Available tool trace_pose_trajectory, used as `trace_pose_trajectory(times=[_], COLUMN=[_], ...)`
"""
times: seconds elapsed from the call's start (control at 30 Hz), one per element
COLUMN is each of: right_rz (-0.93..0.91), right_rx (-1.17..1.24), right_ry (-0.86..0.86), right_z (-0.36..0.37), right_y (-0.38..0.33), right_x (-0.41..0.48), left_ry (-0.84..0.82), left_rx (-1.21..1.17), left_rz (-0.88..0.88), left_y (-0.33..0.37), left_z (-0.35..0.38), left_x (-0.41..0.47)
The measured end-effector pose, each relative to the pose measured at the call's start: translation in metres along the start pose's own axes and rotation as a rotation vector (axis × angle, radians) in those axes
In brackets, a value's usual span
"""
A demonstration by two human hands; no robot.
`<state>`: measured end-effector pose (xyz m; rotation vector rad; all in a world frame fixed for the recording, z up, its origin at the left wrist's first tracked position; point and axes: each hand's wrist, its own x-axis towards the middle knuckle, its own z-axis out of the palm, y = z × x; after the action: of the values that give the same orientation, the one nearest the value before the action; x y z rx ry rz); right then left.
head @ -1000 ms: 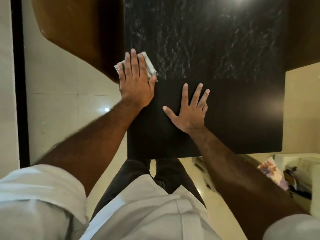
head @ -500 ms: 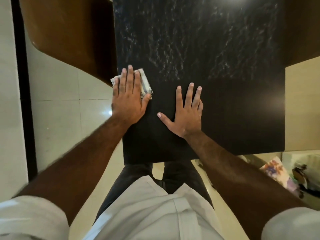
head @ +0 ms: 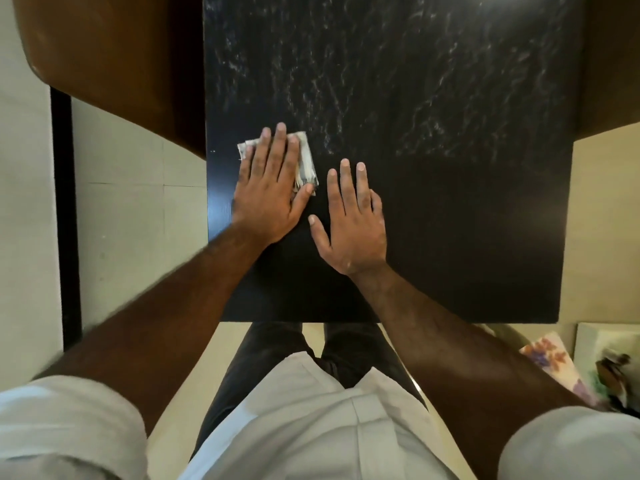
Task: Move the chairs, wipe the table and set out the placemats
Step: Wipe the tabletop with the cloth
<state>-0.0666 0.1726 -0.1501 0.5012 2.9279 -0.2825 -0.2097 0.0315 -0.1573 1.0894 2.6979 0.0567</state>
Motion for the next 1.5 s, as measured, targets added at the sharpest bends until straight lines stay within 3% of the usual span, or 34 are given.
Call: trace_pose_trajectory(times=[0.2,0.43,0.67,0.8,1.03,1.2,1.27,1.5], right_rz=[0.111,0.123,0.121,0.097,0.25,0.317,0.322,0.347], right_rx=[-0.012,-0.032,-0.038,-0.043,-0.025,-0.033,-0.03,-0.026], right_ry=[0.053,0.046,0.05,0.043,0.045,0.066,0.065,0.069], right_z=[-0.005,-0.009,-0.007,-0.008,-0.013,-0.012,-0.01,-0.011], right_y=[0.048,0.09,0.091,0.1,0.152,0.167,0.167,0.169], right_x=[-0.007,-0.019,-0.02,-0.026,-0.054,-0.067,-0.067,-0.068], left_ry=[-0.01,0.046,0.031,0.038,0.056,0.09,0.094,0.033], left_rx=[-0.016,-0.063,-0.031,-0.013,-0.015,-0.065,-0.076,-0.029], left_rz=[-0.074,-0.283,-0.022,0.026,-0.174,-0.33,-0.295,0.079], left_y=[-0.017,0.021,0.098,0.094,0.044,0.066,0.089,0.185], left_z=[0.004,-0.001,0.002,0.011,0.003,-0.006,-0.007,0.006], left_x=[-0.04,0.0,0.043,0.016,-0.01,0.037,0.057,0.064])
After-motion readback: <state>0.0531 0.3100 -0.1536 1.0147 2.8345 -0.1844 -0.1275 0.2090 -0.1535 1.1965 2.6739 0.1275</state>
